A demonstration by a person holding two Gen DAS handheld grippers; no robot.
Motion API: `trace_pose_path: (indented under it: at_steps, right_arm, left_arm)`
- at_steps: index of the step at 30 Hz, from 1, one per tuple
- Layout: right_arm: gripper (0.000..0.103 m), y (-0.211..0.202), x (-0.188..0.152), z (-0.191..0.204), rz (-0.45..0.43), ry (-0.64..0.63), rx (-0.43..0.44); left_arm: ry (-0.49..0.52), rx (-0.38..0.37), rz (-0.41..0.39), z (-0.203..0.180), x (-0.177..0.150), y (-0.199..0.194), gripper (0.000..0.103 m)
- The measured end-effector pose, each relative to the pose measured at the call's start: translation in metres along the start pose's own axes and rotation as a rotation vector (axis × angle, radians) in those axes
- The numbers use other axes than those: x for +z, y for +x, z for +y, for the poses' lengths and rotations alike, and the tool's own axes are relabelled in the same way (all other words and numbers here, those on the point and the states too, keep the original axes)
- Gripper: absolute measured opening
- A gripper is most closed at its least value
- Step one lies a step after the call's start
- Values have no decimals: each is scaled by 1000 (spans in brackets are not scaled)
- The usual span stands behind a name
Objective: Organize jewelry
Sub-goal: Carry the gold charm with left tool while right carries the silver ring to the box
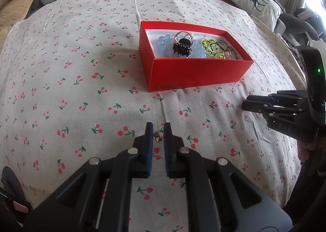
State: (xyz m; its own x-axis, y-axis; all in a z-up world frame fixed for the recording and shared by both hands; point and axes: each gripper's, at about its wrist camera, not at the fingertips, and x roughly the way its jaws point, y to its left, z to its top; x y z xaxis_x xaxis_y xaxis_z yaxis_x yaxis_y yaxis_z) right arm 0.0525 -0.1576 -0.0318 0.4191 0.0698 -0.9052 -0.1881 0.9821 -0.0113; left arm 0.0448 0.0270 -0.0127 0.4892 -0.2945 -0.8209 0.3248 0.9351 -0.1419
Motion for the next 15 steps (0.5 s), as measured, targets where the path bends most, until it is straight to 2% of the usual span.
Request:
trace_pose_path:
  at_steps: [8,15]
  right_arm:
    - [15,-18,4,1,-29,14,26]
    - [15,-43,17,-1,-85,52,60]
  left_arm:
    - [-36,-17,-14,3,9,-10,11]
    - [-53,-44,-50,0,30,-21,11]
